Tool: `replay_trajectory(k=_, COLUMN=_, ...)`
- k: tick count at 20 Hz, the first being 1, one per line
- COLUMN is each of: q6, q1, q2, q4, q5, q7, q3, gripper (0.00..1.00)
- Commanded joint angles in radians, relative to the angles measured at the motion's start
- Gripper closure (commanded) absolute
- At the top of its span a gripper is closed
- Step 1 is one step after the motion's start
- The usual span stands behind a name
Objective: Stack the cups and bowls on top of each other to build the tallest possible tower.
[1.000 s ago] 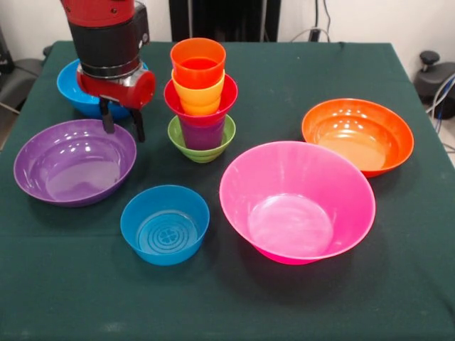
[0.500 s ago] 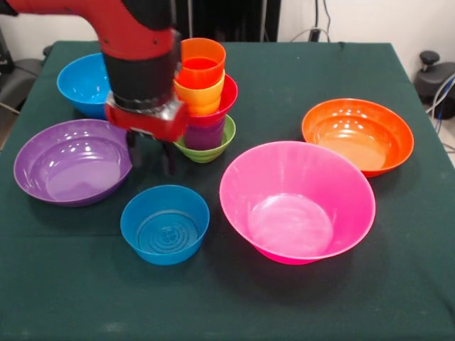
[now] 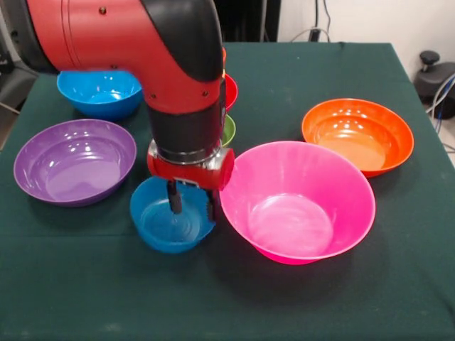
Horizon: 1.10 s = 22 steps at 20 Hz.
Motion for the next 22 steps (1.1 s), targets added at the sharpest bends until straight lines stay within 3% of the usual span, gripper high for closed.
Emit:
replay_trajectory(k=1, q6=0.123, q1=0.011, q2=0.05, q4=-0.127, q5=-0.042, q7=-0.354, q3=0.044, gripper=0.0)
replay_trajectory(k=5, q6=0.105, q1=-0.012, q2=0.011, q4=-0.079, q5=-0.038, q7=-0.31, q3=0.016, gripper=0.0)
replay_trajectory(k=16, q6=0.044, q1=-0.164, q2=-0.143, q4=0.151, q5=-0.015, q7=-0.292, q3=-0.004, gripper=0.0)
replay_trajectory(k=22, q6=0.016, q1=-0.196, q2=-0.191, q4=0.233, q5=-0.024, q7=-0.224, q3=-0.012, gripper=0.0)
